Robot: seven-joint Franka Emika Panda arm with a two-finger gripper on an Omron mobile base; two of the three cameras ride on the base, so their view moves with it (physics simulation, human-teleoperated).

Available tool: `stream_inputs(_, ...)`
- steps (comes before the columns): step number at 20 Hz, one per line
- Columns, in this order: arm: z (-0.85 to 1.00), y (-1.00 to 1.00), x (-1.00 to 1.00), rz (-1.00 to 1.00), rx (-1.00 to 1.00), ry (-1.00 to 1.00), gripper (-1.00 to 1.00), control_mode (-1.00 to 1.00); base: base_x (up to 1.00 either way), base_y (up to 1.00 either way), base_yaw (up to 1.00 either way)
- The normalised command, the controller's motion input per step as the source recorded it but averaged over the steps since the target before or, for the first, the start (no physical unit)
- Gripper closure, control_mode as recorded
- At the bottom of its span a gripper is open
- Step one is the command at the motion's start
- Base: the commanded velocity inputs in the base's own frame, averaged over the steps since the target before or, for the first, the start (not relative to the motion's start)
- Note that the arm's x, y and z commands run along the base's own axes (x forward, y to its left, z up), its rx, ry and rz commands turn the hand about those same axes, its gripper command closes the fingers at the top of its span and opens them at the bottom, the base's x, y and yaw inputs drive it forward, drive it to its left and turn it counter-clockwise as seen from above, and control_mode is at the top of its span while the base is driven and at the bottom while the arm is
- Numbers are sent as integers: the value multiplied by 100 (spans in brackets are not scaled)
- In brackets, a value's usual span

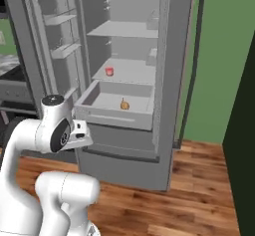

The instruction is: Place the corn and onion inside the fridge drawer. Close the drawer after placing the vegetables.

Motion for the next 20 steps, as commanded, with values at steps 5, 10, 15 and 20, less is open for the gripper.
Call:
stream_inputs(5, 0, 0, 0, 0, 0, 0, -100, 100, -97, 100, 11)
stream_inputs(10, 0, 0, 0, 0, 0, 0, -100, 100, -55, 100, 16)
stream_inputs(15, 0, 0, 0, 0, 0, 0, -100, 100, -7, 100, 13)
stream_inputs(20, 0, 0, 0, 0, 0, 0, -100, 100, 20, 100, 9)
